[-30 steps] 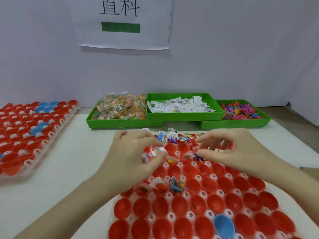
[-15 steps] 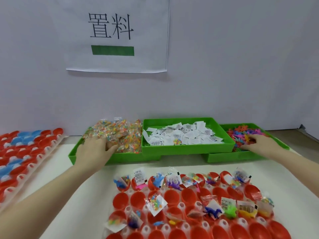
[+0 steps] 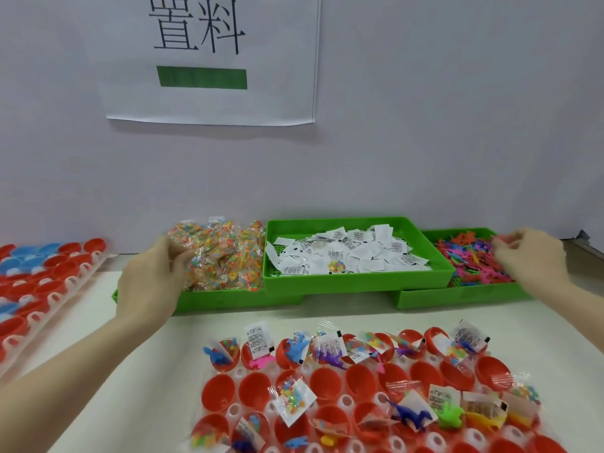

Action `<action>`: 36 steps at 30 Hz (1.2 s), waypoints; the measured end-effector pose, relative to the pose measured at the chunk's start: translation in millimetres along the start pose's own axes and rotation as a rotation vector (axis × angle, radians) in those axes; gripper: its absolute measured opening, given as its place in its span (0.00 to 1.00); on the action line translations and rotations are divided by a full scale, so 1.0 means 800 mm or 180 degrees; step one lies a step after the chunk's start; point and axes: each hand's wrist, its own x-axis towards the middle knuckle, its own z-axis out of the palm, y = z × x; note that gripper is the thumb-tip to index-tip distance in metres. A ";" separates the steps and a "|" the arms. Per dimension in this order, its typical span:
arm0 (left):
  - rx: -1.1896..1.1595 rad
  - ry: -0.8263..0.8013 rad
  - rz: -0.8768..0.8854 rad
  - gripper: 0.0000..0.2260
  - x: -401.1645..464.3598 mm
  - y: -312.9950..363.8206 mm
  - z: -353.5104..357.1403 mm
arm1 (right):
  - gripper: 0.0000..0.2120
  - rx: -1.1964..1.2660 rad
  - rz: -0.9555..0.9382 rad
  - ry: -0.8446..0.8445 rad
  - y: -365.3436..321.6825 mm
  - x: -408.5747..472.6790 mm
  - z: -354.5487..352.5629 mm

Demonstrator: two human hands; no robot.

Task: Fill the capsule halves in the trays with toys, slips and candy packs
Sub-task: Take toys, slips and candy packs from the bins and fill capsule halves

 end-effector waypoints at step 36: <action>-0.2932 -0.0503 -0.0332 0.05 -0.075 0.117 -0.046 | 0.08 0.2607 0.0180 -0.1915 -0.179 -0.109 -0.042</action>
